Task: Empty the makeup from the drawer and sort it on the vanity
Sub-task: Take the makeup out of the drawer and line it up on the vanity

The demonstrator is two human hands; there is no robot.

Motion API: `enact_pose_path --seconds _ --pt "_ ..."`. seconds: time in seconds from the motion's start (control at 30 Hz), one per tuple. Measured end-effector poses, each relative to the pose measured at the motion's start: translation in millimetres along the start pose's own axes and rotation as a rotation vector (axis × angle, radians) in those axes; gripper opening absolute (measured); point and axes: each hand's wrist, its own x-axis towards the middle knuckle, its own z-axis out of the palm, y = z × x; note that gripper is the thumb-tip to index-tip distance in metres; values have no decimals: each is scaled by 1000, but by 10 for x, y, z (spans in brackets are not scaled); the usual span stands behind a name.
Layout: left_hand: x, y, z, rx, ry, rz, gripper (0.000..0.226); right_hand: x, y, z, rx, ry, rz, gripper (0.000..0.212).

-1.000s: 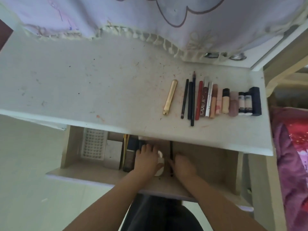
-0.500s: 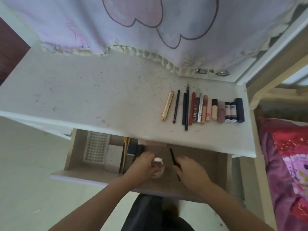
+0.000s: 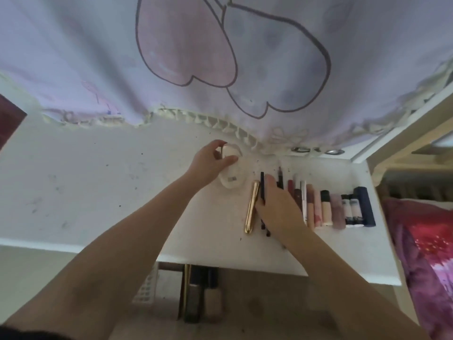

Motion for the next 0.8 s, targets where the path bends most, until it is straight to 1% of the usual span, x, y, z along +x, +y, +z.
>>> enact_pose_path --seconds 0.1,0.2,0.27,0.3,0.47,0.53,0.6,0.63,0.7,0.77,0.8 --pt "263 11 136 14 19 39 35 67 56 64 -90 -10 24 49" --pt "344 59 217 65 116 237 28 71 98 110 -151 -30 11 43" --pt "346 66 275 103 127 350 26 64 117 132 -208 -38 -8 40" --pt "341 61 305 113 120 376 27 63 127 142 -236 -32 -15 39" --pt "379 52 395 173 94 379 34 40 133 107 -294 11 -29 33" --pt "339 45 378 156 67 331 44 -15 109 45 -296 44 -58 33" --pt "219 40 323 153 95 303 54 -106 69 -37 -251 90 -93 33" --pt "110 37 286 160 138 306 52 -181 50 -67 -206 111 -126 33" --pt "-251 -7 203 152 246 328 36 -425 27 -81 -60 139 -261 29" --pt "-787 -171 163 129 302 364 15 -756 62 44 50 71 -430 26" --pt "-1100 -313 168 130 301 362 9 -931 115 174 74 -16 -473 26"
